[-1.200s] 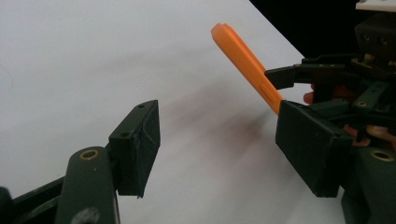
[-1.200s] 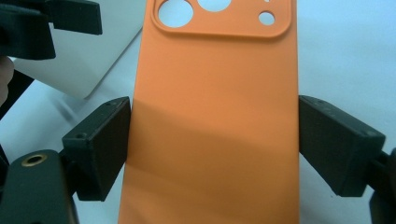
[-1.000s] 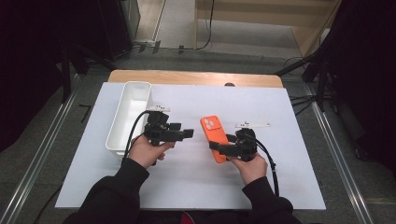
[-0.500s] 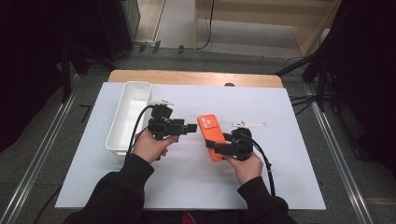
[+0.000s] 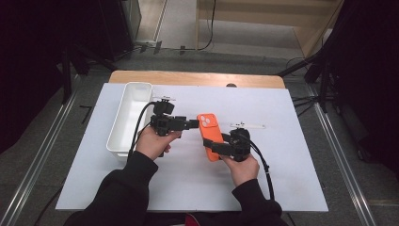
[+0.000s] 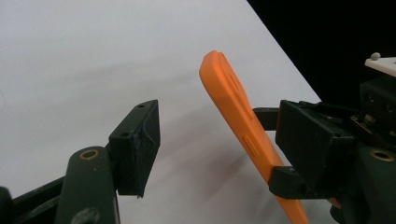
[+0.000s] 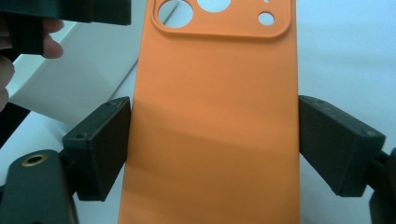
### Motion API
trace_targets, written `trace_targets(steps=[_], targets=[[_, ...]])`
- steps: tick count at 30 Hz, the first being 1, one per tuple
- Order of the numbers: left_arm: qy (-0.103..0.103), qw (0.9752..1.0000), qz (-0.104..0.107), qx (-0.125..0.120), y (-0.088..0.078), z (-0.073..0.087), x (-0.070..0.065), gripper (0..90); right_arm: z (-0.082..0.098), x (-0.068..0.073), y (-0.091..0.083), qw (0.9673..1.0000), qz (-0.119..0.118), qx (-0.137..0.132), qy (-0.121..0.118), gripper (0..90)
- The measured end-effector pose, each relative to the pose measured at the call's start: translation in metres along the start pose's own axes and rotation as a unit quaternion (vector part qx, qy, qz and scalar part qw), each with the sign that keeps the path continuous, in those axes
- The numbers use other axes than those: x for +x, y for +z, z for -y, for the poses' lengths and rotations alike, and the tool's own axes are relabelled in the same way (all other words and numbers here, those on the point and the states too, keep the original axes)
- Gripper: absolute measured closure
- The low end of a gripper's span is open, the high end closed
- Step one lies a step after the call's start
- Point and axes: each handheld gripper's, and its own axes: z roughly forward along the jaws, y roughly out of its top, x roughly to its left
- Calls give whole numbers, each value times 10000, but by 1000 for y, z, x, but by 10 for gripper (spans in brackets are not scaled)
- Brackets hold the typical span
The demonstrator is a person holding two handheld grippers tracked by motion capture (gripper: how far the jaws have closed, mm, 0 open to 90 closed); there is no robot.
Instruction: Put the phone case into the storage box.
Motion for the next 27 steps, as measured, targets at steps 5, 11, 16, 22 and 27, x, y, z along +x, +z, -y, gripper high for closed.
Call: trace_targets(steps=[5,11,16,22,27], targets=[[-17,10000,-17,-15,2,-4,1,312,0,3,3,10000,26,-54,7,134],[-75,10000,14,-34,6,-9,0,331,0,4,5,9997,-10,-205,123,135],[-118,9999,-35,-21,11,-12,-2,334,2,7,9,9995,-59,-280,159,135],[-185,9997,-50,-151,14,-13,-4,371,4,11,12,9992,-69,-365,143,135],[-321,9993,-49,-173,18,-14,-2,391,5,13,13,9987,-98,-454,203,135]])
